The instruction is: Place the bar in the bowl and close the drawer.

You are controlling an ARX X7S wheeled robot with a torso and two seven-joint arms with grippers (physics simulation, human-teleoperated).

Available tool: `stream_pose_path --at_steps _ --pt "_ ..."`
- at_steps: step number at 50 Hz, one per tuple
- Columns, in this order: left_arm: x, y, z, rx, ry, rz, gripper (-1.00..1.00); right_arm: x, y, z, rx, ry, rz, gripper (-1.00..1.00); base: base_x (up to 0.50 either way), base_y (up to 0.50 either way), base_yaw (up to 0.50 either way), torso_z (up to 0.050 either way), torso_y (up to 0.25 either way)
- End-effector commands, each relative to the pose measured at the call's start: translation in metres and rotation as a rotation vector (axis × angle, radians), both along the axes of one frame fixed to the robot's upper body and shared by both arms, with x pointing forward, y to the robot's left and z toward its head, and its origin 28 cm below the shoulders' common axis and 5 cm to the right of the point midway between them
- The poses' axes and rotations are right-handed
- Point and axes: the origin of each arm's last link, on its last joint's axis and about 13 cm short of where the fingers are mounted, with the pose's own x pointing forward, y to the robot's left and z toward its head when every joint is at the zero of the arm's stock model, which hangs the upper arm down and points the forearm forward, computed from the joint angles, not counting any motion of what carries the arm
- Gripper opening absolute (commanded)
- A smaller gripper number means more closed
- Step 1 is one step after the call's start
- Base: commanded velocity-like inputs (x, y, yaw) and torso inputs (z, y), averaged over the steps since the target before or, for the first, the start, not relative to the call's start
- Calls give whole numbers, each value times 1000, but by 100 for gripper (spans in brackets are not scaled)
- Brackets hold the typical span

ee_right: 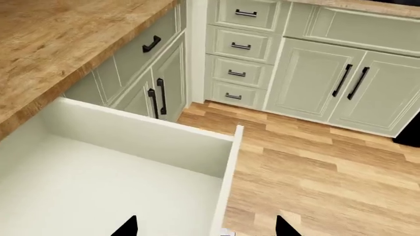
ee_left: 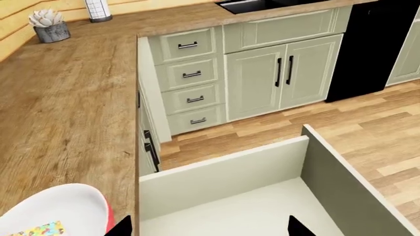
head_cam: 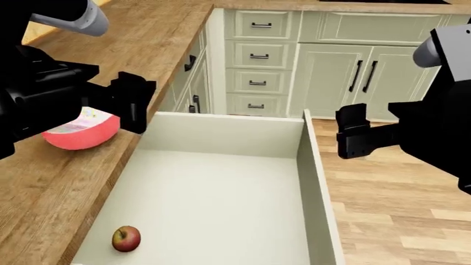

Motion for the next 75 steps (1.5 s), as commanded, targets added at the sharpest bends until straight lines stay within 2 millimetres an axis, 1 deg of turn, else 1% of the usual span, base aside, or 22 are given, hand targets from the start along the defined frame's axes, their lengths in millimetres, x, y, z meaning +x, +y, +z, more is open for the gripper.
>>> stream_pose_path --at_steps 1,7,11,20,27,30,35,39,45,52,61,71,75 --pt "0 -1 0 1 1 -4 100 0 -1 1 5 -4 -11 100 43 -498 0 0 0" --pt "1 -1 -1 1 5 -4 100 2 -3 -3 14 9 -21 100 20 -238 0 0 2" --pt "1 -1 -2 1 7 -6 100 2 -10 -6 19 35 -33 100 0 0 0 0 0" --pt "2 -4 -2 3 11 -13 100 0 -44 -11 91 54 -146 100 0 0 0 0 0" --pt "3 -8 -1 9 12 -22 100 -5 -69 -24 187 75 -157 100 0 0 0 0 0" --pt "2 -10 -1 14 12 -27 100 -8 -82 -32 225 50 -163 100 0 0 0 0 0" --pt "3 -13 -1 18 14 -32 100 -11 -99 -49 297 23 -146 100 0 0 0 0 0" --pt "4 -14 -1 22 16 -36 100 -10 -110 -69 387 -5 -149 100 0 0 0 0 0" --pt "5 -16 -1 27 19 -41 100 -8 -123 -99 490 -23 -163 100 0 0 0 0 0" --pt "5 -17 -1 31 18 -44 100 -15 -136 -134 578 -17 -186 100 0 0 0 0 0" --pt "6 -19 -3 34 24 -45 100 -20 -145 -174 629 11 -233 100 0 0 0 0 0" --pt "5 -20 -2 39 25 -50 100 -26 -149 -221 715 73 -223 100 0 0 0 0 0" --pt "5 -22 -3 43 27 -54 100 -29 -151 -233 741 97 -217 100 0 0 0 0 0"
